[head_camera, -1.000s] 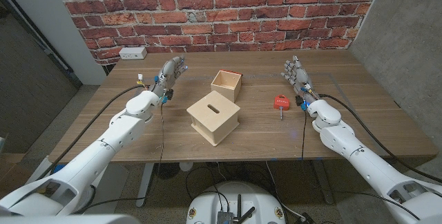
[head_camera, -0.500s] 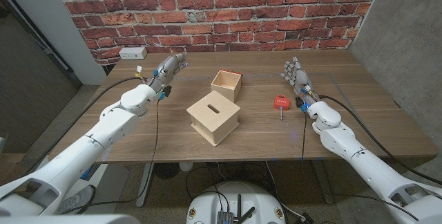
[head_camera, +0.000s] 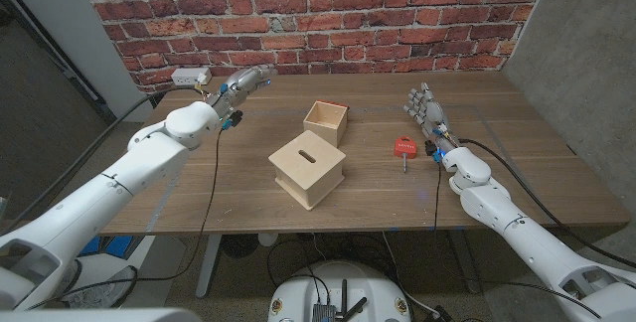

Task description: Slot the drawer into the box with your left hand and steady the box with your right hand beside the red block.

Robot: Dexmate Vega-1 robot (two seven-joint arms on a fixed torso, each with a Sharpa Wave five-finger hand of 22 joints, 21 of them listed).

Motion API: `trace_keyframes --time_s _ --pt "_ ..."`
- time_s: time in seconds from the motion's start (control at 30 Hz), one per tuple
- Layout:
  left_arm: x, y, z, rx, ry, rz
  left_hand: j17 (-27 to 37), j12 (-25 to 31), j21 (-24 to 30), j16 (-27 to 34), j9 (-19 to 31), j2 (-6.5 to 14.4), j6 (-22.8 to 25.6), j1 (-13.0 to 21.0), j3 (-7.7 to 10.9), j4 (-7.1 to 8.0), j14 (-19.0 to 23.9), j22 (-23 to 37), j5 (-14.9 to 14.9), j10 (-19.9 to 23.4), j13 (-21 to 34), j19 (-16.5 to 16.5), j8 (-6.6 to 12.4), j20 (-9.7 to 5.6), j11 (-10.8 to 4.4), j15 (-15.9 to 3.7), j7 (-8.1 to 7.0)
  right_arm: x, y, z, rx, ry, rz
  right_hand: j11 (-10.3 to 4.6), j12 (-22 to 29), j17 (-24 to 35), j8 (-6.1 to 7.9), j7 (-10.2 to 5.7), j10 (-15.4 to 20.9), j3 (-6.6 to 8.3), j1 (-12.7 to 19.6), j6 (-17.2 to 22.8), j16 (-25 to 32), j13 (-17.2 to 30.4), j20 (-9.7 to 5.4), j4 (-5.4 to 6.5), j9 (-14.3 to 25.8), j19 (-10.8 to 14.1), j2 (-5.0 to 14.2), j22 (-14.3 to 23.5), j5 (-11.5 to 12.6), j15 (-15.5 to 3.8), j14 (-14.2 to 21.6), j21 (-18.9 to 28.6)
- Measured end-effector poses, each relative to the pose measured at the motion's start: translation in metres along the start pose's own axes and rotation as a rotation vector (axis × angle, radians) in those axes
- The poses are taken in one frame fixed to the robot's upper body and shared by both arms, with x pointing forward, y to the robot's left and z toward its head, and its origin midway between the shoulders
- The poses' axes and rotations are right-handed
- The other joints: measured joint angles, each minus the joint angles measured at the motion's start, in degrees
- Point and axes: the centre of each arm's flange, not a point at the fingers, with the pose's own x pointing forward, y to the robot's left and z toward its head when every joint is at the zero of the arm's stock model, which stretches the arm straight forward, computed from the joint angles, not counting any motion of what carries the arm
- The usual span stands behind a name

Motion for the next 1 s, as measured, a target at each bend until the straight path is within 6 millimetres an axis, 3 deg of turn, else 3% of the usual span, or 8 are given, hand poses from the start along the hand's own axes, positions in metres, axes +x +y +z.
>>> trace_keyframes --time_s 0.57,1.0 --pt "0.025 -0.001 0.044 0.255 -0.009 -0.096 0.0 0.0 -0.38 0.26 -0.01 -2.39 3.45 6.55 0.55 -0.54 2.53 0.0 0.42 2.89 0.0 0.21 0.89 0.07 -2.72 -0.78 -3.04 -0.001 -0.007 -0.001 0.014 -0.009 0.004 0.0 0.0 -0.27 0.0 -0.21 0.0 0.36 0.31 -0.21 0.0 0.0 0.0 -0.36 0.0 0.0 0.31 0.0 -0.01 0.0 0.0 -0.01" --pt "0.044 -0.002 0.075 0.447 -0.002 -0.163 0.0 0.0 -0.43 0.45 -0.01 -4.39 4.32 10.93 0.55 -0.54 5.83 0.01 0.42 4.64 0.0 -1.69 0.89 0.01 -4.05 -0.92 -4.22 0.002 -0.009 -0.001 0.027 -0.016 0.003 0.0 0.0 -0.56 0.0 -0.21 0.0 0.68 0.31 -0.21 0.23 -0.01 0.0 -0.22 0.0 0.0 0.31 0.0 -0.01 0.0 0.0 -0.04"
